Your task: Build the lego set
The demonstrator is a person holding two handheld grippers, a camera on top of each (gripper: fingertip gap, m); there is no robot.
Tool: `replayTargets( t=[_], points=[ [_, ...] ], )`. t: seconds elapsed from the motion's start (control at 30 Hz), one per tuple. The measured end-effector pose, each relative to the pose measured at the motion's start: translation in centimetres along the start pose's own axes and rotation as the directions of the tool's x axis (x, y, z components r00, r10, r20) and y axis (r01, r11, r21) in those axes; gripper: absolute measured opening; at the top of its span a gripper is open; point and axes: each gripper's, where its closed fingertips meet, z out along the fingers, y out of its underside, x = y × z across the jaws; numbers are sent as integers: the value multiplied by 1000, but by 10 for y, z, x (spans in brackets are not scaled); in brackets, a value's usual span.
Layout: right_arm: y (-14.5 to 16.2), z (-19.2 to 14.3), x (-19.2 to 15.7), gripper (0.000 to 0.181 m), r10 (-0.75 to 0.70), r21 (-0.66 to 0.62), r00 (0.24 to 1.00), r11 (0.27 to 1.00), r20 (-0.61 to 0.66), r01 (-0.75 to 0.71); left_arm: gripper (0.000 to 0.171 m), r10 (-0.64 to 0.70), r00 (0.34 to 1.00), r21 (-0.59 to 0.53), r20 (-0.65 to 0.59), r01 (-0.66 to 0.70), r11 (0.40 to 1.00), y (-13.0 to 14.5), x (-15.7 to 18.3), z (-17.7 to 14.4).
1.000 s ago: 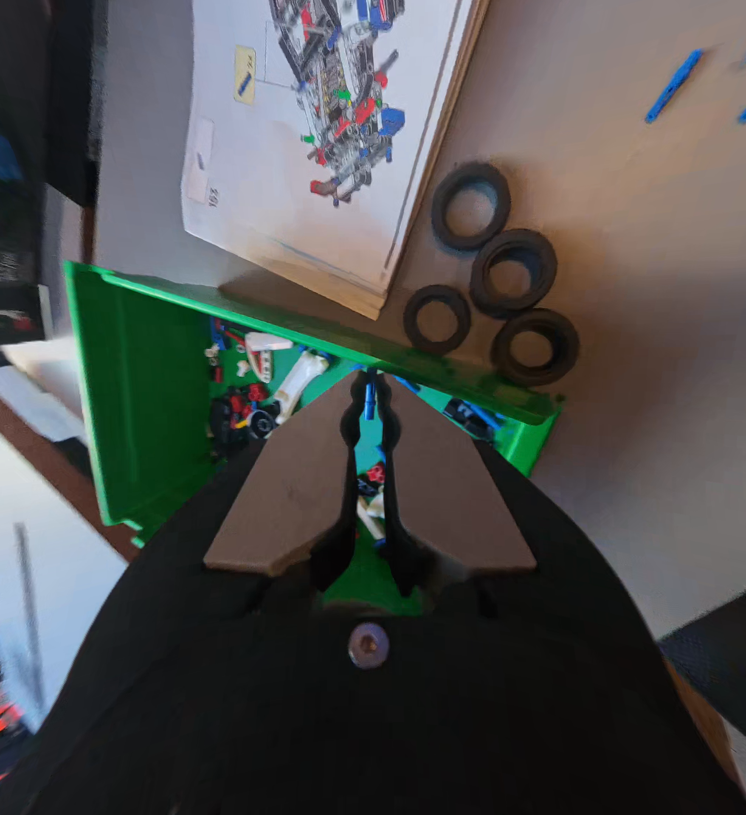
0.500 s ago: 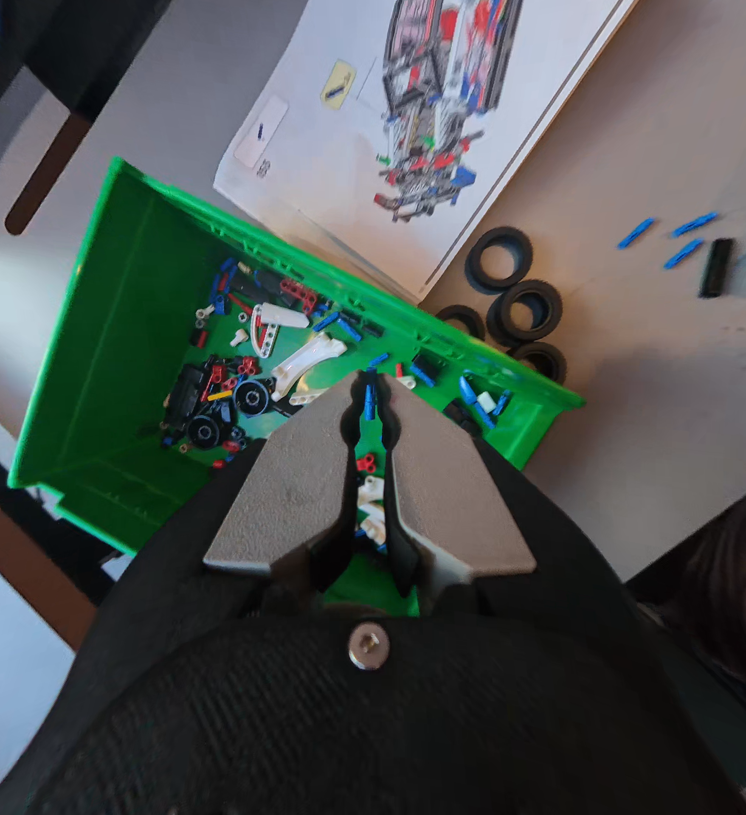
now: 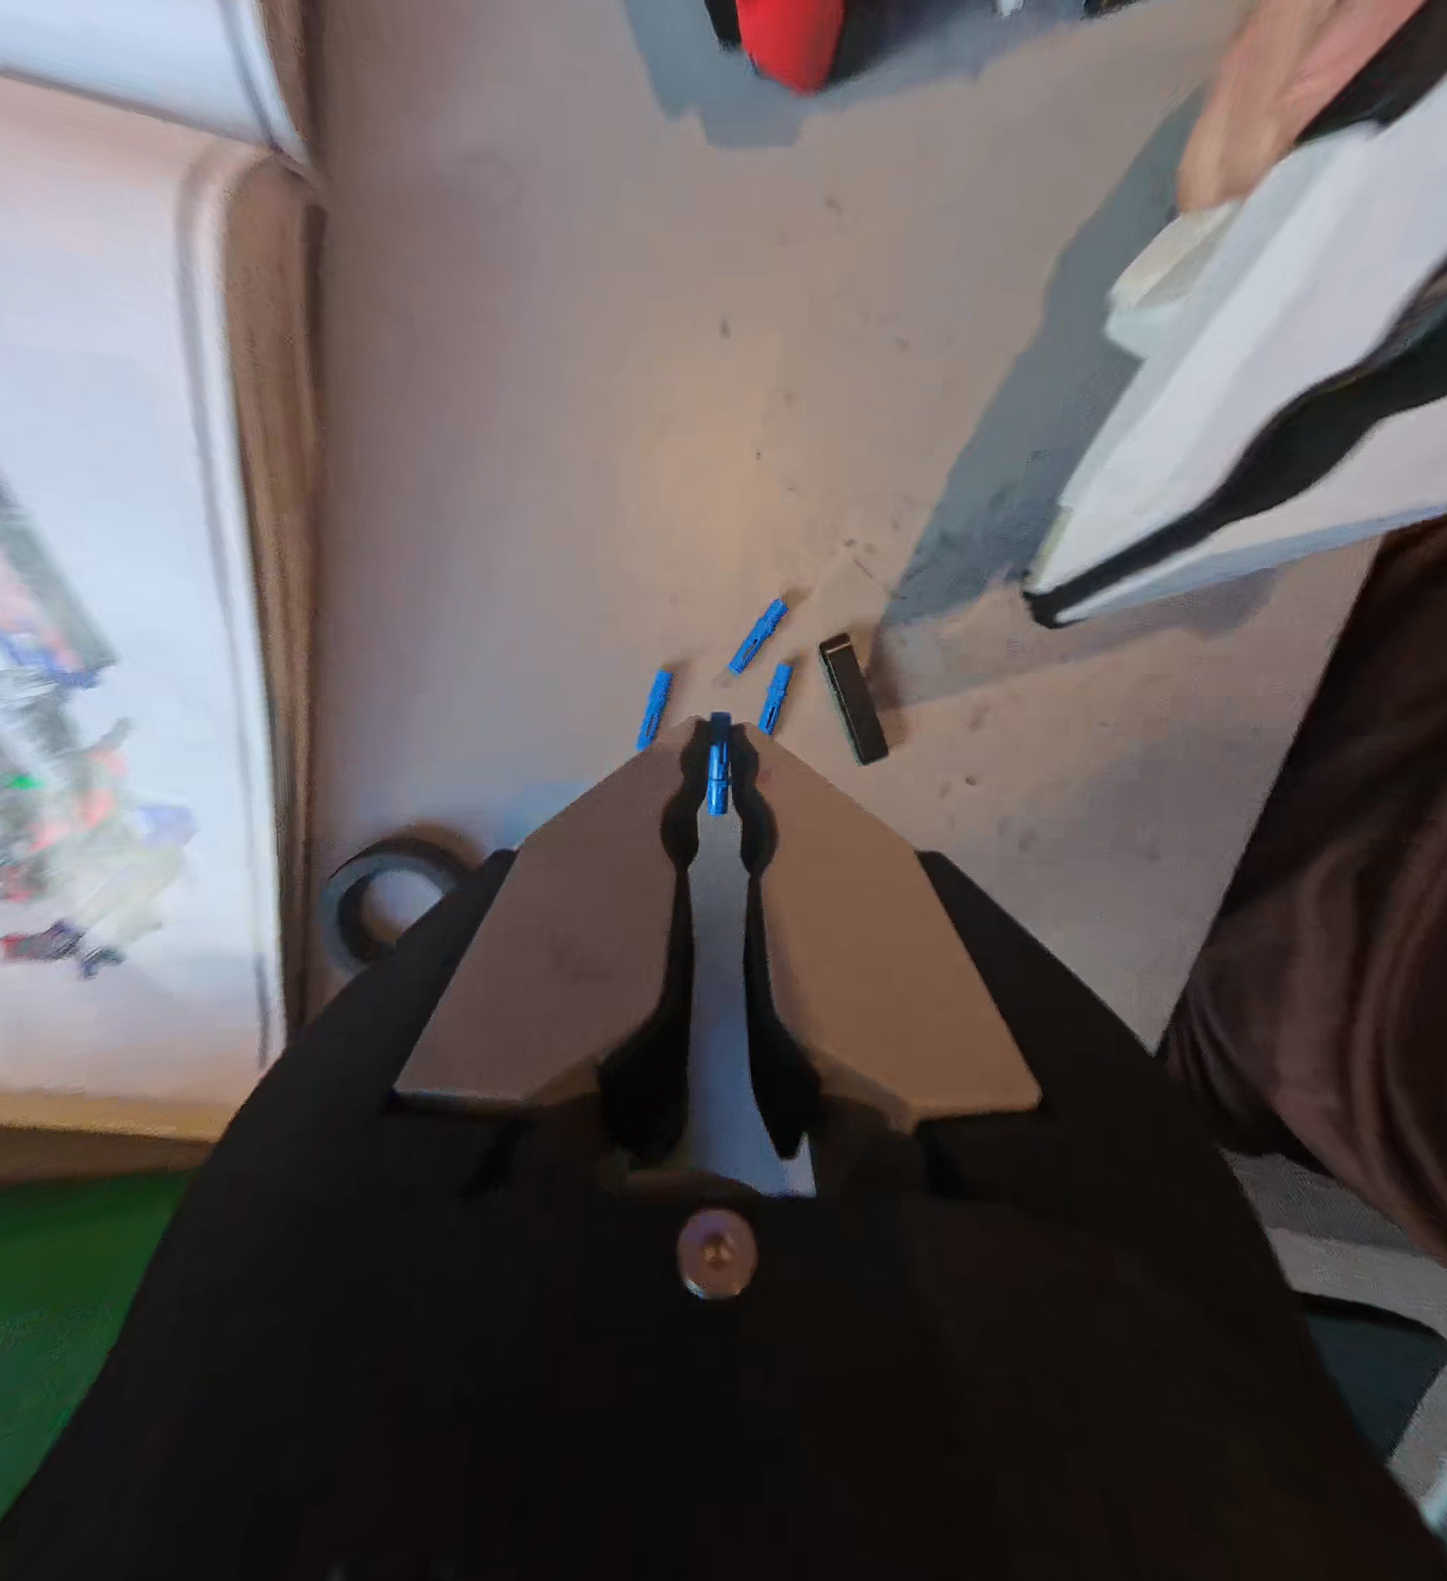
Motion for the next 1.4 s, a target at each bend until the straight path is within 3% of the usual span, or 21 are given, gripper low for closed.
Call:
replayTargets(
  t=[0.03, 0.17, 0.37, 0.53, 0.73, 1.1, 1.27, 1.4],
  points=[
    [0, -1, 1, 0, 6, 4, 1000, 1000, -2, -6, 2, 3, 1000, -28, -13, -4, 1000, 3, 2, 11],
    [-2, -4, 4, 0, 29, 21, 1000, 999, -1, -29, 2, 6, 1000, -113, 19, -4, 994, 16, -5, 36],
    [-2, -2, 3, 0, 31, 19, 999, 999, 15, -31, 7, 3, 1000, -137, 27, 0, 991, 18, -5, 39],
    [-2, -2, 2, 0, 14, 16, 1000, 1000, 11, -15, 12, -19, 1000, -123, 15, 21, 992, 15, -4, 36],
    [-1, -1, 2, 0, 13, 12, 1000, 1000, 10, -13, 16, -34, 999, -28, 1, 34, 999, 2, 0, 19],
    [0, 0, -1, 0, -10, -1, 1000, 1000, 8, 10, 24, -24, 998, -81, 55, 28, 996, 9, -3, 34],
    [0, -1, 0, 0, 0, 7, 1000, 1000, 10, 0, 25, -49, 997, -28, 54, 51, 998, 4, -2, 17],
    [-1, -2, 0, 0, 2, 14, 1000, 1000, 11, -2, 25, -53, 993, 101, 105, 42, 994, -5, -2, -34]
  ],
)
